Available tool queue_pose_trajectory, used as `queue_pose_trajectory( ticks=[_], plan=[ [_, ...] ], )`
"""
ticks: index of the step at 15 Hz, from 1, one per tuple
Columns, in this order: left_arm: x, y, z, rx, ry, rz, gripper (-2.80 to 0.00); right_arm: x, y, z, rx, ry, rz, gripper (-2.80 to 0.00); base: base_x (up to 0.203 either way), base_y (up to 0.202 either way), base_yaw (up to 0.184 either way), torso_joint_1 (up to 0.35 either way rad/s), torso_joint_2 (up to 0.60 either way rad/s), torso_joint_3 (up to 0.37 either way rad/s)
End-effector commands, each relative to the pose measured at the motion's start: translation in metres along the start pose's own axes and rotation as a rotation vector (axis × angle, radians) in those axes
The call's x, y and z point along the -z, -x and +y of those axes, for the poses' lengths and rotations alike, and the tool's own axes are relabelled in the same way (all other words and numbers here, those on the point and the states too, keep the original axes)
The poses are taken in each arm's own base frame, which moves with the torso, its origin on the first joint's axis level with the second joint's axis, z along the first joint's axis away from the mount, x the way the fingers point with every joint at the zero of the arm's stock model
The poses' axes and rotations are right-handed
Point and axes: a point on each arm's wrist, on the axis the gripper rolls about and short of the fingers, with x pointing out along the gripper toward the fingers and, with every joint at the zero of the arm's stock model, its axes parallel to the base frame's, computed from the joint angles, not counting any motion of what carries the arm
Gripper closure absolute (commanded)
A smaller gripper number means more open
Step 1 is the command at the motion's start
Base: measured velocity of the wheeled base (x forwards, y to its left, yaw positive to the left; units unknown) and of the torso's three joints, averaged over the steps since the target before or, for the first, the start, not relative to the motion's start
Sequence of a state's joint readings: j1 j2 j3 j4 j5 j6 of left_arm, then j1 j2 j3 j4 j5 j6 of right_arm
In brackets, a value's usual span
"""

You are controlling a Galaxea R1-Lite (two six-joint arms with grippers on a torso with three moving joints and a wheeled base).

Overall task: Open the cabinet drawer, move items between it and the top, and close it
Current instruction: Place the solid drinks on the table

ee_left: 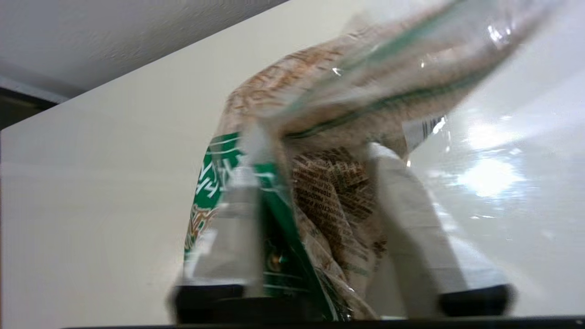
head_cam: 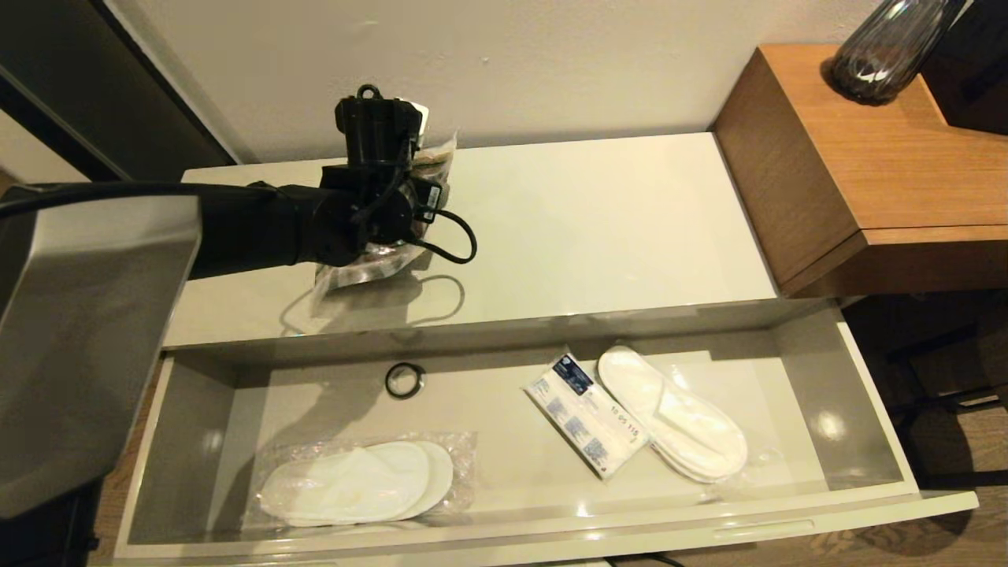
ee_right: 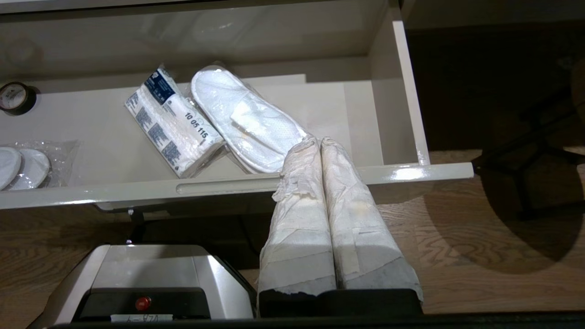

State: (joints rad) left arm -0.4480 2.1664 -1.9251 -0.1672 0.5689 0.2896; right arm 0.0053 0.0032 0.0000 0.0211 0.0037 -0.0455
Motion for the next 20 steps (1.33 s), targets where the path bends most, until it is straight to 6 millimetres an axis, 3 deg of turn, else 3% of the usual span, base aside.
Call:
queue_pose_trajectory(
  ticks=[1, 4, 7, 11, 17, 18, 19, 20],
  plan=[
    [-0.016, 0.018, -0.003, 0.022, 0.014, -0.037, 0.00, 0.000, 0.000, 0.000, 0.000, 0.000, 0.003, 0.00, 0.000, 0.000, 0.000, 0.000, 0.00, 0.000],
    [-0.033, 0.044, -0.009, 0.052, 0.023, -0.065, 0.00, 0.000, 0.000, 0.000, -0.001, 0.000, 0.003, 0.00, 0.000, 0.000, 0.000, 0.000, 0.00, 0.000],
    [-0.037, 0.070, -0.008, 0.088, 0.012, -0.063, 0.00, 0.000, 0.000, 0.000, -0.001, 0.000, 0.003, 0.00, 0.000, 0.000, 0.000, 0.000, 0.00, 0.000],
    [-0.001, 0.089, -0.020, 0.152, -0.084, 0.045, 0.00, 0.000, 0.000, 0.000, -0.001, 0.000, 0.003, 0.00, 0.000, 0.000, 0.000, 0.000, 0.00, 0.000],
    [0.045, 0.032, -0.001, -0.045, -0.104, 0.187, 0.00, 0.000, 0.000, 0.000, 0.000, 0.000, 0.003, 0.00, 0.000, 0.000, 0.000, 0.000, 0.00, 0.000],
    [0.052, 0.022, 0.002, -0.069, -0.108, 0.207, -0.10, 0.000, 0.000, 0.000, -0.001, 0.000, 0.003, 0.00, 0.000, 0.000, 0.000, 0.000, 0.00, 0.000],
    [0.056, 0.013, 0.004, -0.086, -0.105, 0.212, -2.80, 0.000, 0.000, 0.000, -0.001, 0.000, 0.003, 0.00, 0.000, 0.000, 0.000, 0.000, 0.00, 0.000],
    [0.057, 0.005, 0.004, -0.099, -0.099, 0.212, -2.80, 0.000, 0.000, 0.000, -0.001, 0.000, 0.003, 0.00, 0.000, 0.000, 0.000, 0.000, 0.00, 0.000]
  ],
)
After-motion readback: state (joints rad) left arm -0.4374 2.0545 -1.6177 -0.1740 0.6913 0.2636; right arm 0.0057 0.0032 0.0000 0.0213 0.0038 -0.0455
